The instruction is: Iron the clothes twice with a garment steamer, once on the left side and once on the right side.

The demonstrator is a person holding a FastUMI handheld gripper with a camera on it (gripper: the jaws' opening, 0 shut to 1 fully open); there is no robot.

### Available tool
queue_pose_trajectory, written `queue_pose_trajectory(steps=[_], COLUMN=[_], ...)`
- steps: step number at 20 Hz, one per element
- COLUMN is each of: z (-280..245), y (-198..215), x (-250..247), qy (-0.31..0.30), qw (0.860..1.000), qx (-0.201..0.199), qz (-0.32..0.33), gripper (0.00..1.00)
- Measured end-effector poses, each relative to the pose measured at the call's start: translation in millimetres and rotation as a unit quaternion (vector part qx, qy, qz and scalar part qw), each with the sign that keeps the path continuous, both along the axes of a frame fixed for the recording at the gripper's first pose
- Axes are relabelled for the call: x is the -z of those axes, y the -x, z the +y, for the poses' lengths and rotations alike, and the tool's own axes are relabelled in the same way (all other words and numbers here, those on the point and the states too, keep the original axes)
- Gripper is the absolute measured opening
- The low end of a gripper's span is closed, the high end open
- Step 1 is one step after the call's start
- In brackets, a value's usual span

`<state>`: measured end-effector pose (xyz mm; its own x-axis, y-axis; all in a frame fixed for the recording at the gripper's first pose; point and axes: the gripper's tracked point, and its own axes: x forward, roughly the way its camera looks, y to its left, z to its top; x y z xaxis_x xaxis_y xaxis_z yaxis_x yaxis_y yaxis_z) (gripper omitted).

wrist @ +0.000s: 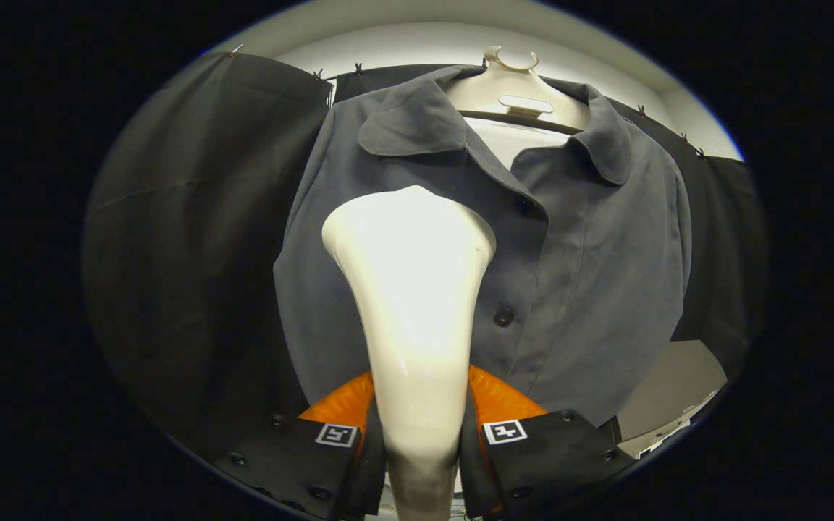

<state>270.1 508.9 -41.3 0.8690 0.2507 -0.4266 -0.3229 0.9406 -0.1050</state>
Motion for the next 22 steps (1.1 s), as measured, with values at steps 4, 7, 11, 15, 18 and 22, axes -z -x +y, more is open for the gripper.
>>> queue_pose_trajectory(steps=[4, 7, 11, 15, 18, 22], z=[-2.6, -7.1, -10.1, -7.7, -1.5, -1.1], y=[14.4, 24.6, 33.0, 43.7, 54.9, 67.1], x=[26.8, 54.2, 88.2, 115.7, 133.1, 163.2], qy=[0.01, 0.018, 0.031, 0.039, 0.046, 0.054], qw=[1.0, 0.999, 0.998, 0.996, 0.994, 0.992], qx=[-0.011, -0.016, -0.02, -0.027, -0.032, -0.034], qz=[0.016, 0.035, 0.055, 0.076, 0.088, 0.111], gripper=[0.49, 0.49, 0.49, 0.49, 0.49, 0.5])
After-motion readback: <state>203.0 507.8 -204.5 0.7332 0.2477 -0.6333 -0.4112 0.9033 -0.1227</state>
